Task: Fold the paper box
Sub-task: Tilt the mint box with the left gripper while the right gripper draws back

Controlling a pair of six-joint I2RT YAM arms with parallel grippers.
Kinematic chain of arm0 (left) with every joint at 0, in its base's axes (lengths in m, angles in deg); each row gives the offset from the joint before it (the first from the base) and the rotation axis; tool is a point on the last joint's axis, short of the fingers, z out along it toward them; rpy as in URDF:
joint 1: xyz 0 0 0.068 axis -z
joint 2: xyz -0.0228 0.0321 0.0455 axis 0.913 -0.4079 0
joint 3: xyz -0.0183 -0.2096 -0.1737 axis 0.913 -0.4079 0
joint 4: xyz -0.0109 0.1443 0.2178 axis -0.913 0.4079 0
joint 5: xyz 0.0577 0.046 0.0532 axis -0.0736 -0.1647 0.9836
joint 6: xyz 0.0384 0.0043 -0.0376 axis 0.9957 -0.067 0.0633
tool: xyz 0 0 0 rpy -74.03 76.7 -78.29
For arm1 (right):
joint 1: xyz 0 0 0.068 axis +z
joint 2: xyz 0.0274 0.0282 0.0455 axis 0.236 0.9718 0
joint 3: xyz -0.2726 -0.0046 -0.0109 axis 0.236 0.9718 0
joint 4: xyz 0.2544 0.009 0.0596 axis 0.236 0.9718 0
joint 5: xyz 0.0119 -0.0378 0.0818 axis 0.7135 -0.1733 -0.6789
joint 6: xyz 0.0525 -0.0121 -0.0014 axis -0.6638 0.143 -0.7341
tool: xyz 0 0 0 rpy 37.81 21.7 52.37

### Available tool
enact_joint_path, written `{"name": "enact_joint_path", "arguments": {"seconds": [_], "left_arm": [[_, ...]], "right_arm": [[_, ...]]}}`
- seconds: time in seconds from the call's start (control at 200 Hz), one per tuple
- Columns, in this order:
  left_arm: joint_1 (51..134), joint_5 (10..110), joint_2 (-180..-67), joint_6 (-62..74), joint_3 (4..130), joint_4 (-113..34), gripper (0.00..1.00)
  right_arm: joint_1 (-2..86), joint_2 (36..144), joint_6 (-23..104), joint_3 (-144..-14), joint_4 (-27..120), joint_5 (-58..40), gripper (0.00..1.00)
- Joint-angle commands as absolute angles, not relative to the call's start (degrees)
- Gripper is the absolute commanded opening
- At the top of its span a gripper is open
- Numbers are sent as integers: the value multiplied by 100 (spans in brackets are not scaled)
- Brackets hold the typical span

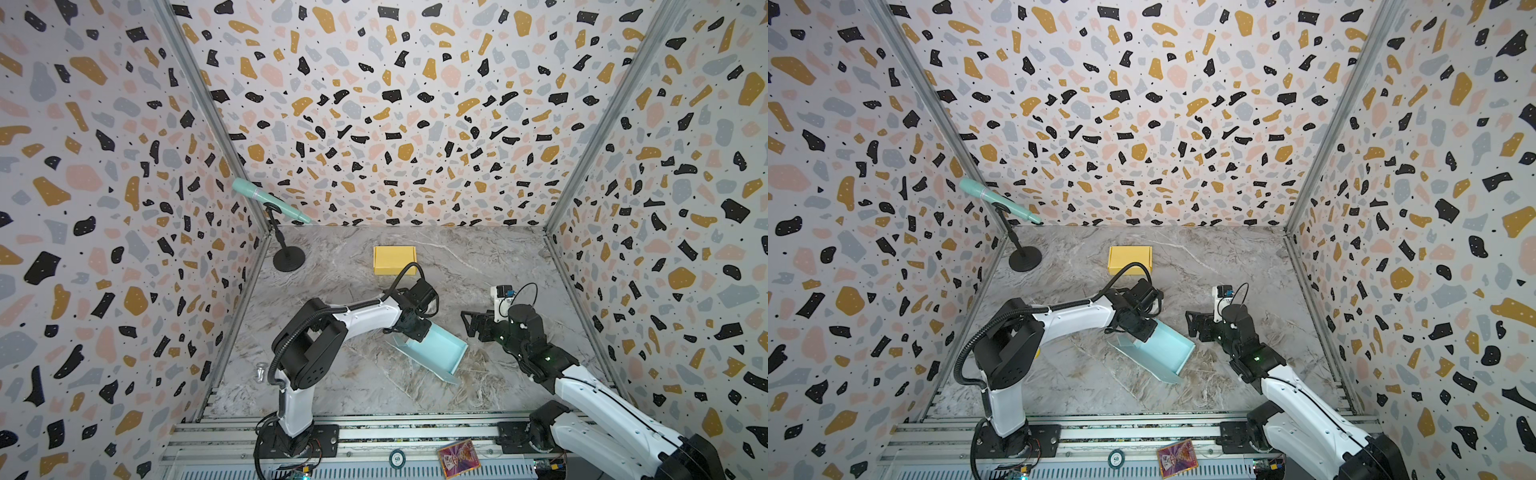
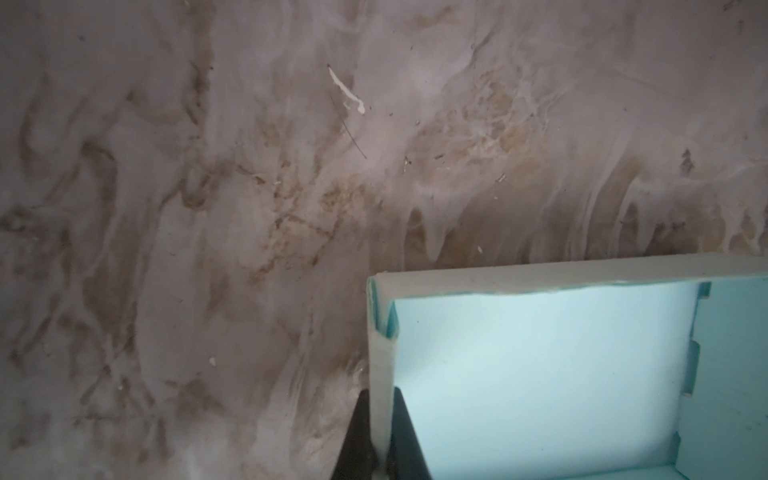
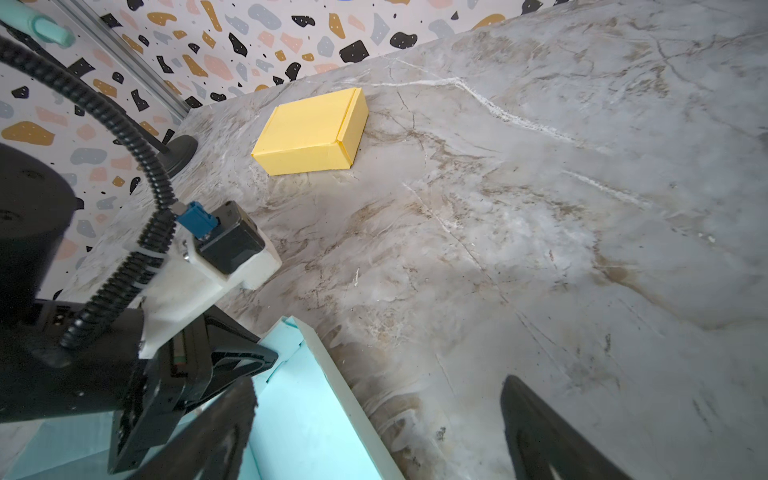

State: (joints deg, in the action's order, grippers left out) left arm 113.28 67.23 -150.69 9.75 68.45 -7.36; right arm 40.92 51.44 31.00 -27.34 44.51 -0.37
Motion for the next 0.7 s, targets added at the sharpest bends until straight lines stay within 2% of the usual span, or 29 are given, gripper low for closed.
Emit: {"name": "enact_joint_path", "arguments": {"seconds": [0.0, 0.691], "left_arm": [[11312, 7090, -15375, 1094, 6868, -326, 8], [11558, 7963, -15964, 1044, 7228, 31, 13]], "right_arm": [[3926, 5006, 3254, -2729, 4345, -194, 93], [3143, 4676, 3557, -2622, 4294, -777, 92]]}}
